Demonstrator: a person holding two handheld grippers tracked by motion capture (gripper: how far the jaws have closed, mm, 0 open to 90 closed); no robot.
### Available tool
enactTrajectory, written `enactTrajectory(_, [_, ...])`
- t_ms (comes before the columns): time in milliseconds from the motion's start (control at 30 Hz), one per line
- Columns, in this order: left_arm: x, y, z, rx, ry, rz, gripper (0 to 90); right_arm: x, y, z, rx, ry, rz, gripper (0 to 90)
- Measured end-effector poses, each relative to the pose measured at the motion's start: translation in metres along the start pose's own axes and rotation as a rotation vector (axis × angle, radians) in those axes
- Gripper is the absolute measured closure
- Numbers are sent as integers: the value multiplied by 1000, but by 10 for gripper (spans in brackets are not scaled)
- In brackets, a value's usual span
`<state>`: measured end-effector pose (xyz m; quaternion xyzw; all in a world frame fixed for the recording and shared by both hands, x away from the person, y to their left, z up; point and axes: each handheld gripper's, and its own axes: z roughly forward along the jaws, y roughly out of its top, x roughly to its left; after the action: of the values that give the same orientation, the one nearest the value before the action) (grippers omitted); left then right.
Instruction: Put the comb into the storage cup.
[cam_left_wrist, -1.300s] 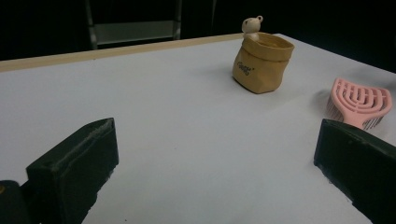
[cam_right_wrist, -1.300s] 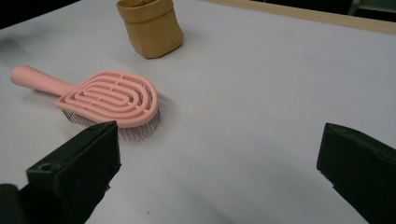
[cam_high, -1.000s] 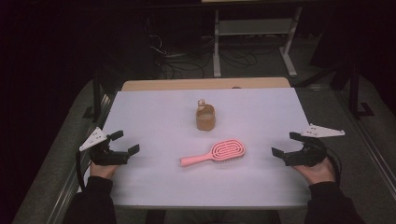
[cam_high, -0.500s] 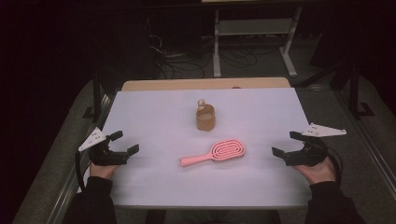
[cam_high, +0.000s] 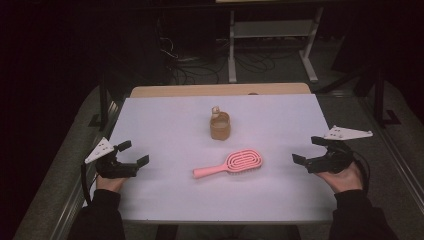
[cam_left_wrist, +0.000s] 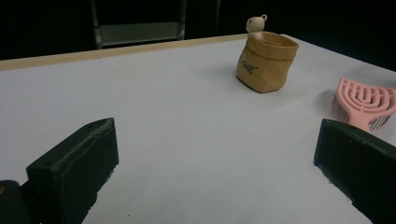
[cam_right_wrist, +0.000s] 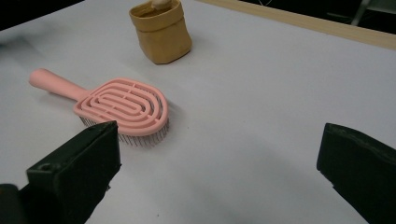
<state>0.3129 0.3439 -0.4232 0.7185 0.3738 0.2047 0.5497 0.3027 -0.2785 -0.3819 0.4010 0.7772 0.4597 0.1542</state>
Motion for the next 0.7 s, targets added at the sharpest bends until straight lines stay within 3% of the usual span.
enactTrajectory(700, [-1, 0, -1, -1, 2, 4, 0, 8, 26, 6, 41, 37, -47, 0])
